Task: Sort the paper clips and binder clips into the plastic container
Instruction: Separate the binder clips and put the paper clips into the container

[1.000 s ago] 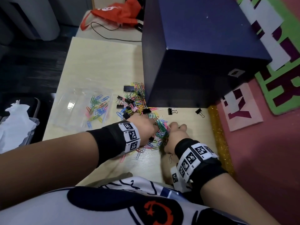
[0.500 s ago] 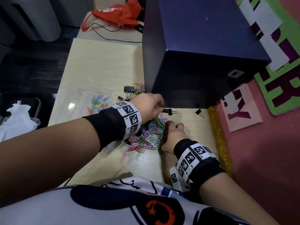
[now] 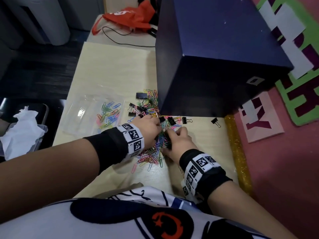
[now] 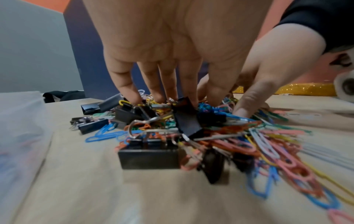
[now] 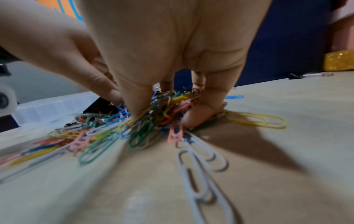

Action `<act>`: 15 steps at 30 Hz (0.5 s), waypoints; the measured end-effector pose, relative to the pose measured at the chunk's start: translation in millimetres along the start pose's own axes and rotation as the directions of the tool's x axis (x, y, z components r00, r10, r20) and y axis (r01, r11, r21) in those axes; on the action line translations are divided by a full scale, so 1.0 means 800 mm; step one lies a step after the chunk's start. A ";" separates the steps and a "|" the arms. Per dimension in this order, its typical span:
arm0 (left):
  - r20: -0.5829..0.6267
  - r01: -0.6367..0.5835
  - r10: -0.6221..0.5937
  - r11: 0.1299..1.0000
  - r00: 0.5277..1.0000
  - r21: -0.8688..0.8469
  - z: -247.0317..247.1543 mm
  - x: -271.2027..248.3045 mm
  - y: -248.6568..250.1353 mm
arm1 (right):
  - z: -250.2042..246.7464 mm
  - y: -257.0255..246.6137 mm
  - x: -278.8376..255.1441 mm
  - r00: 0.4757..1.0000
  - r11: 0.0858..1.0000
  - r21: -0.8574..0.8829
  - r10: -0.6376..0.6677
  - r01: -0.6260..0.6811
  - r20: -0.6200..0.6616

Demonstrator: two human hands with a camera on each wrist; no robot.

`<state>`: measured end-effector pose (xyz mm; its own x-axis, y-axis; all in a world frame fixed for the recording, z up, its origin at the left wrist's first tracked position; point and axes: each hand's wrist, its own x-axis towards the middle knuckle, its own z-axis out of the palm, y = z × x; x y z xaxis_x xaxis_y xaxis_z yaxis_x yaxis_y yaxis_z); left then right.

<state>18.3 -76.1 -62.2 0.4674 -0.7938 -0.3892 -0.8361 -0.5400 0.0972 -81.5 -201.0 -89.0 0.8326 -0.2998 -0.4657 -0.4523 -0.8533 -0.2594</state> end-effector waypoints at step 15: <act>0.052 -0.135 0.127 0.973 0.991 0.186 0.017 -0.005 0.038 | -0.020 0.024 0.010 0.973 0.979 0.106 0.189 -0.175 -0.130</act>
<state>-13.2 -85.5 -69.8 0.3419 -0.8404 -0.4206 -0.9300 -0.3668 -0.0230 -78.5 -226.7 -84.3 0.7667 -0.5079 -0.3926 -0.6226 -0.7374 -0.2619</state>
